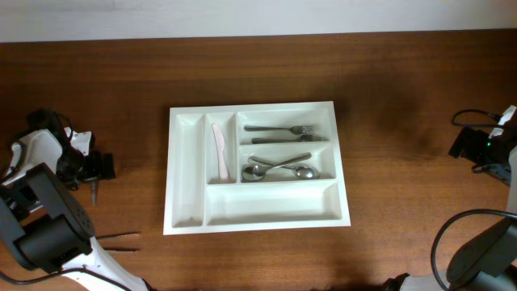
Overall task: Pack container
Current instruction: 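Lower the left gripper over a metal spoon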
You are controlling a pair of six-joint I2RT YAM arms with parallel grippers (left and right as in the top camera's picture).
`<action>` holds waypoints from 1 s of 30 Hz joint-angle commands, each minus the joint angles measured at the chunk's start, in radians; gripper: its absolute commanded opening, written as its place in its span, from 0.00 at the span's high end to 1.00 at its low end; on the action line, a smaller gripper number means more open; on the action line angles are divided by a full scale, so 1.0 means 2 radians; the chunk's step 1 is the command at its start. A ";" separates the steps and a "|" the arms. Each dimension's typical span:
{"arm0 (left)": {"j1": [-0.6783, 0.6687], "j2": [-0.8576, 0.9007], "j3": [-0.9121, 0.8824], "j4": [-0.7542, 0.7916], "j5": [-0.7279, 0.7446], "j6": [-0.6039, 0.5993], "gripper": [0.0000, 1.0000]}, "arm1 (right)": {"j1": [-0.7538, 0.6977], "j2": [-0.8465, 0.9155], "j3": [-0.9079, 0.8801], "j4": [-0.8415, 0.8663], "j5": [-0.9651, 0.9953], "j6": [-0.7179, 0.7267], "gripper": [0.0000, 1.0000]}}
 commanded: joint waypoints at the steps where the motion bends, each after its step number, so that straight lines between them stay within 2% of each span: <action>1: 0.001 0.006 -0.006 0.004 0.010 0.008 0.01 | -0.001 0.003 0.000 0.000 0.000 0.003 0.01; 27: 0.001 0.040 -0.006 0.000 0.006 0.008 0.00 | -0.001 0.003 0.000 0.000 0.001 0.003 0.01; 30: 0.001 0.040 -0.006 0.001 0.006 0.008 0.18 | -0.001 0.003 0.000 0.000 0.001 0.003 0.01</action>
